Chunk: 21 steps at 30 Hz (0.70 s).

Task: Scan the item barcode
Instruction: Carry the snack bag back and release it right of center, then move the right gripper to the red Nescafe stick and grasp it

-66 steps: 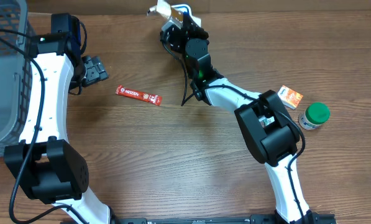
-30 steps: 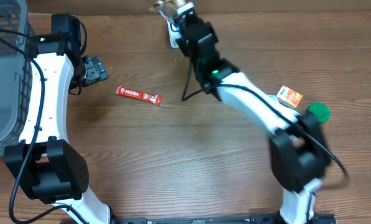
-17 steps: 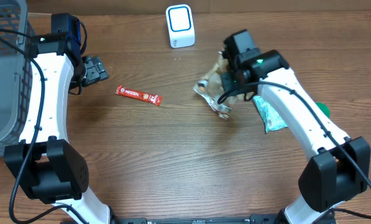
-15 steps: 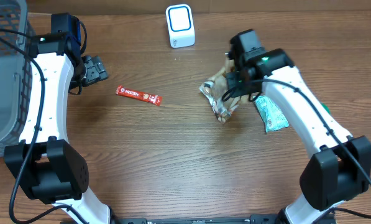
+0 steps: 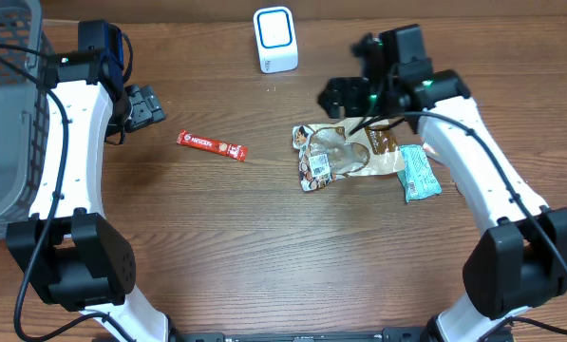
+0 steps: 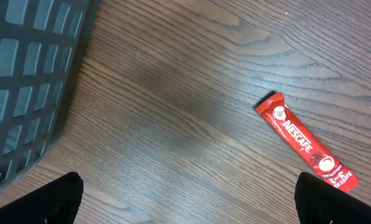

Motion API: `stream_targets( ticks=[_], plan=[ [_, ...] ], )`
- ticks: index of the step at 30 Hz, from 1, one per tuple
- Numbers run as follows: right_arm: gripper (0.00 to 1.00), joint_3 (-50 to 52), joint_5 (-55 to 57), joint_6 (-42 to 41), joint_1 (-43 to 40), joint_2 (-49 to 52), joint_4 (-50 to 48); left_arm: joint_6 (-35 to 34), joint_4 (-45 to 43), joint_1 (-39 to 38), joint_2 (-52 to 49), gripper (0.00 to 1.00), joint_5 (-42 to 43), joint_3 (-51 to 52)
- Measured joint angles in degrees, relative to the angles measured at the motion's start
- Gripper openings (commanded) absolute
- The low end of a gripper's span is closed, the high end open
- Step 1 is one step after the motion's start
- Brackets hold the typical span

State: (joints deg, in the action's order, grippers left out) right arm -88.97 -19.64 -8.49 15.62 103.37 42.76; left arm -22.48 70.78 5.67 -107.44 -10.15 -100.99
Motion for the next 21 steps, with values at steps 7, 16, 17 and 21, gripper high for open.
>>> stream_targets(
  ticks=[7, 16, 17, 21],
  plan=[
    [0.46, 5.4, 0.48, -4.0, 11.69, 0.0, -13.94, 0.0, -0.02, 0.0, 0.0, 1.0, 0.02, 0.0],
    [0.59, 10.78, 13.92, 0.72, 25.83, 4.83, -28.17, 0.0, 0.0, 0.0, 0.0, 1.0, 0.0, 0.0],
    [0.59, 10.78, 15.08, 1.86, 26.97, 6.21, -29.38, 0.0, -0.02, 0.0, 0.0, 1.0, 0.0, 0.0],
    [0.59, 10.82, 17.27, 3.85, 28.85, 10.38, -31.54, 0.0, 0.0, 0.0, 0.0, 1.0, 0.0, 0.0]
  ],
)
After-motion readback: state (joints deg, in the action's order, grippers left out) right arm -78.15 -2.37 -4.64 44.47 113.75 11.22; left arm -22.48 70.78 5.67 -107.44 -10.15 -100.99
